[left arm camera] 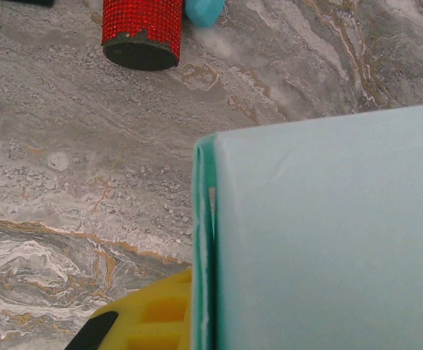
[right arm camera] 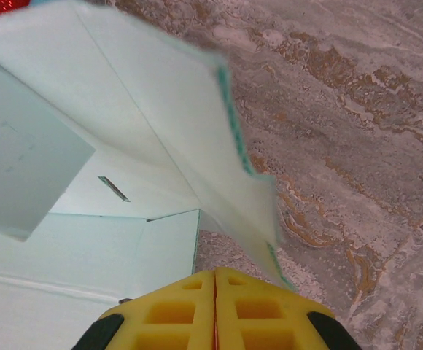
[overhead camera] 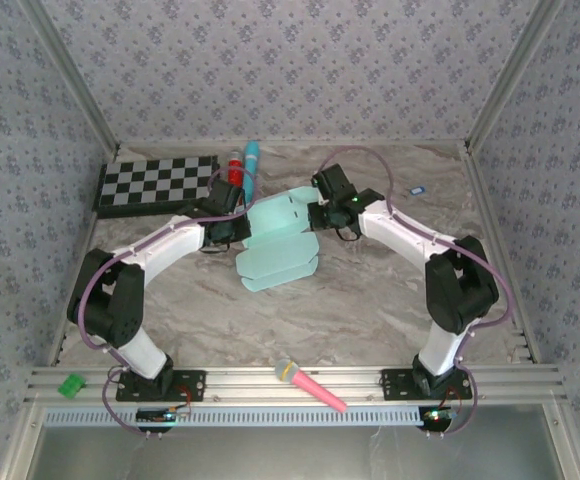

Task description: Fold the paper box

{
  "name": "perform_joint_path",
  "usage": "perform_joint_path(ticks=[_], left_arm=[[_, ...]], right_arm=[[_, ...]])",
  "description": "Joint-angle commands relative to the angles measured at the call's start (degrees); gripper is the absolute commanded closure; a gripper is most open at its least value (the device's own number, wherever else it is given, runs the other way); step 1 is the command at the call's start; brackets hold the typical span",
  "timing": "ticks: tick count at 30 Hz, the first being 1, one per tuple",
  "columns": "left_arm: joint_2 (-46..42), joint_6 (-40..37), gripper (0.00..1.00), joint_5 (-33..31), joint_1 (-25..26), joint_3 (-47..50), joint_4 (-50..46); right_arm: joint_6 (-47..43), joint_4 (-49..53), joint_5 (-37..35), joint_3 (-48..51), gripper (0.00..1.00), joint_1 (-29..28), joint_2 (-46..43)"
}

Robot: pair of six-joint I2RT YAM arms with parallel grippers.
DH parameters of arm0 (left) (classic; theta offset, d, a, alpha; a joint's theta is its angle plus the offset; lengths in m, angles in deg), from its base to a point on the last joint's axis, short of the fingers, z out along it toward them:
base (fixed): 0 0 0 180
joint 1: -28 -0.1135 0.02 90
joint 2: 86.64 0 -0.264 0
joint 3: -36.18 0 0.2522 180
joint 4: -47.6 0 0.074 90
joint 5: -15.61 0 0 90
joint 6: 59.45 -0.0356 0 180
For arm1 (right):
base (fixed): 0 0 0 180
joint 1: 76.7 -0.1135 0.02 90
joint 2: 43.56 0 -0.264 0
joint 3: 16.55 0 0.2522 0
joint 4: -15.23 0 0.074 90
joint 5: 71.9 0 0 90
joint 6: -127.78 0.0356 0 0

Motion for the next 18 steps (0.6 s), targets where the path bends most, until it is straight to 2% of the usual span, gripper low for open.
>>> perform_joint_path(ticks=[1, 5, 8, 15, 18], left_arm=[[-1.4, 0.5, 1.00, 0.8, 0.1, -1.6, 0.8], [-1.4, 0.5, 1.00, 0.9, 0.2, -1.6, 0.8], [-1.3, 0.4, 1.00, 0.9, 0.2, -1.6, 0.9], [-1.2, 0.3, 1.00, 1.1, 0.1, -1.6, 0.8], [-1.2, 0.3, 1.00, 1.2, 0.2, -1.6, 0.9]], right_arm=[[-0.7, 1.8, -1.2, -0.9, 0.91, -0.4, 1.7], [-0.5, 1.3, -0.4, -1.0, 0.90, -0.4, 2.3], [-0.2, 0.6, 3.1, -0.6, 0.88, -0.3, 2.0], [1.5, -4.7, 10.2, 1.5, 0.74, 1.5, 0.5], [1.9, -5.4, 11.3, 1.6, 0.71, 1.7, 0.6]])
